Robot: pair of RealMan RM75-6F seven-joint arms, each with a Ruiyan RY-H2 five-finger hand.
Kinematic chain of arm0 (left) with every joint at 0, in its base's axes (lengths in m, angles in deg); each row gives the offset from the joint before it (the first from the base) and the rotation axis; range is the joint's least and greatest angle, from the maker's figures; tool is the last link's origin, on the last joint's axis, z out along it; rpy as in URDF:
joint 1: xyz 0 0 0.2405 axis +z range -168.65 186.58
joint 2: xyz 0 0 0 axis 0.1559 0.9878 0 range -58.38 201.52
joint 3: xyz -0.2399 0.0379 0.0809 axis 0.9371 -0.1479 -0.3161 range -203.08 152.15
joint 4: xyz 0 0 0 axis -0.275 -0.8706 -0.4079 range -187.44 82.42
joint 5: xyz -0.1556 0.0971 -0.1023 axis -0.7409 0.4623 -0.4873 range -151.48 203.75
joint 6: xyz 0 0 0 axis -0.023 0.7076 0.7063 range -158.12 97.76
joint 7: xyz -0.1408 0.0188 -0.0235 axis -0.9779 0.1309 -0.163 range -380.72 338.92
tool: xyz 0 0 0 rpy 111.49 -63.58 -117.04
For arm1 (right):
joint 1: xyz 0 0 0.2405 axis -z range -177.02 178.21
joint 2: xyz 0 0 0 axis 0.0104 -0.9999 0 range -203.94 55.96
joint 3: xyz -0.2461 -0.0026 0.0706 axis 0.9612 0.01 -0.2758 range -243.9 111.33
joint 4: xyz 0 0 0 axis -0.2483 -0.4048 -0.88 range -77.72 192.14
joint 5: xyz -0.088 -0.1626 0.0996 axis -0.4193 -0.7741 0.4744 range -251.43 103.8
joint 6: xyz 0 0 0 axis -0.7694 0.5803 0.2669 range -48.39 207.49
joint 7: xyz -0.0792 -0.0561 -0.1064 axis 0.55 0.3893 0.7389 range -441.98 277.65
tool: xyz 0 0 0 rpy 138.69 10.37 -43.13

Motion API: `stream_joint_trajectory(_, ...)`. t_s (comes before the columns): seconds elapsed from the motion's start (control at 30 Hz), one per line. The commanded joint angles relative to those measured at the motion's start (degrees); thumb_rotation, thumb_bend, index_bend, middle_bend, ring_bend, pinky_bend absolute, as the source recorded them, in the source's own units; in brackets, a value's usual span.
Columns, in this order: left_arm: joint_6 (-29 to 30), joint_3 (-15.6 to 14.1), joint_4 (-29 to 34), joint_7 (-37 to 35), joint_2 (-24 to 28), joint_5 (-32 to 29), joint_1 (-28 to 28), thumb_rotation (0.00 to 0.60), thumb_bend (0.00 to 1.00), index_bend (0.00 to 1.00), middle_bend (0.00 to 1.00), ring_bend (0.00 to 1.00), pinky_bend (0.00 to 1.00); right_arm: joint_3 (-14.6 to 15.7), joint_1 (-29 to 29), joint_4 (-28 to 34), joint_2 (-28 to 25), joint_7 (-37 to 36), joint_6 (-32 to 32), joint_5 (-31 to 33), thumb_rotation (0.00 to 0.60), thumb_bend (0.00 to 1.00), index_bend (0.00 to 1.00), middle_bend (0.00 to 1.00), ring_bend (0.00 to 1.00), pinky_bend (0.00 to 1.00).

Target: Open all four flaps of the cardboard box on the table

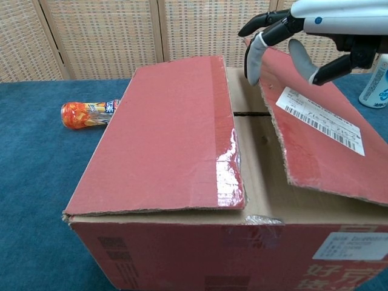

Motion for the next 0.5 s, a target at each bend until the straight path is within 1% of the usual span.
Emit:
stream_joint_trajectory(0.03, 0.1, 0.2, 0.1, 0.2, 0.0, 0.0, -0.2, 0.509, 0.21, 0.21, 0.07, 0.04, 0.04, -0.1, 0.0, -0.1, -0.6, -0.1, 0.4, 0.0, 0.600, 1.00, 0.44, 0.45, 0.08, 0.17)
stream_joint_trajectory(0.2, 0.5, 0.6, -0.2, 0.4, -0.2, -0.1, -0.4, 0.511, 0.21, 0.21, 0.06, 0.04, 0.02, -0.2, 0.2, 0.3, -2.4, -0.2, 1.5, -0.1, 0.600, 1.00, 0.45, 0.45, 0.08, 0.17)
stream_joint_trajectory(0.5, 0.9, 0.9, -0.7, -0.7, 0.0, 0.9, -0.6, 0.511, 0.21, 0.21, 0.06, 0.04, 0.02, -0.5, 0.7, 2.0, -5.8, 0.0, 2.7, 0.3, 0.600, 1.00, 0.45, 0.45, 0.08, 0.17)
